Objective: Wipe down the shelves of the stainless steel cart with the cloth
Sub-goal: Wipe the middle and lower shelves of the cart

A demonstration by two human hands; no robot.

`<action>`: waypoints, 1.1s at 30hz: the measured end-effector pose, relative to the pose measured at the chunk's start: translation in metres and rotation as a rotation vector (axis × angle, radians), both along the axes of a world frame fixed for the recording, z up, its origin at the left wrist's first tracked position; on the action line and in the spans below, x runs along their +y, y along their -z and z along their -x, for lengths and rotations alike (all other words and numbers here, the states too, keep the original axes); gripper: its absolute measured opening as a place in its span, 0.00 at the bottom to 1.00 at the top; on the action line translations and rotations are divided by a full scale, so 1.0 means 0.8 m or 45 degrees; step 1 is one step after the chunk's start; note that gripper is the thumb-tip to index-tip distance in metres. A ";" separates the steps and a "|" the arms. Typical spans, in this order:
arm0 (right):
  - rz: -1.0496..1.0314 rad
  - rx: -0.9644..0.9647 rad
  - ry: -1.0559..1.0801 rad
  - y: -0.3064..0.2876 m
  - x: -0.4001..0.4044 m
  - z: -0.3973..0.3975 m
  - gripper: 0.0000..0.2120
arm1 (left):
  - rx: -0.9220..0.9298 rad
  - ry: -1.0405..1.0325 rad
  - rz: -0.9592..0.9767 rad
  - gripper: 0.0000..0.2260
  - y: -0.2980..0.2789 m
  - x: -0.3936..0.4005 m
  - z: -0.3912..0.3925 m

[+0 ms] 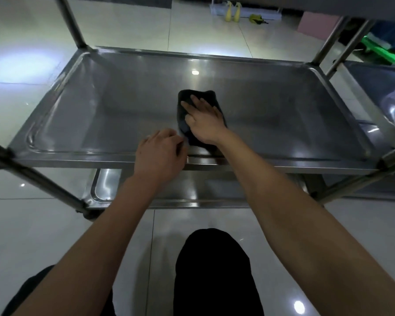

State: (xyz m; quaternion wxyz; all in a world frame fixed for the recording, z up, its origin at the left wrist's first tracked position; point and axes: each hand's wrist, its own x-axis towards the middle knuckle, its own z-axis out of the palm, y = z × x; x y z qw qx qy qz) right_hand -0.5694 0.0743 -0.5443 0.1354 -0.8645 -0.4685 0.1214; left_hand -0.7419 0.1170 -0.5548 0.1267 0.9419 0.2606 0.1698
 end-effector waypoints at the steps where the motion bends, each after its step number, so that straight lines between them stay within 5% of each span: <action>1: 0.001 0.007 -0.038 0.001 0.010 0.010 0.25 | -0.004 0.004 0.006 0.12 0.001 0.001 0.005; 14: -0.123 -0.048 -0.103 0.009 0.021 0.018 0.24 | 0.061 -0.031 -0.026 0.11 -0.009 -0.001 0.019; 33: -0.041 -0.089 0.407 0.014 -0.165 -0.202 0.23 | 0.177 0.284 -0.067 0.15 -0.022 -0.134 -0.136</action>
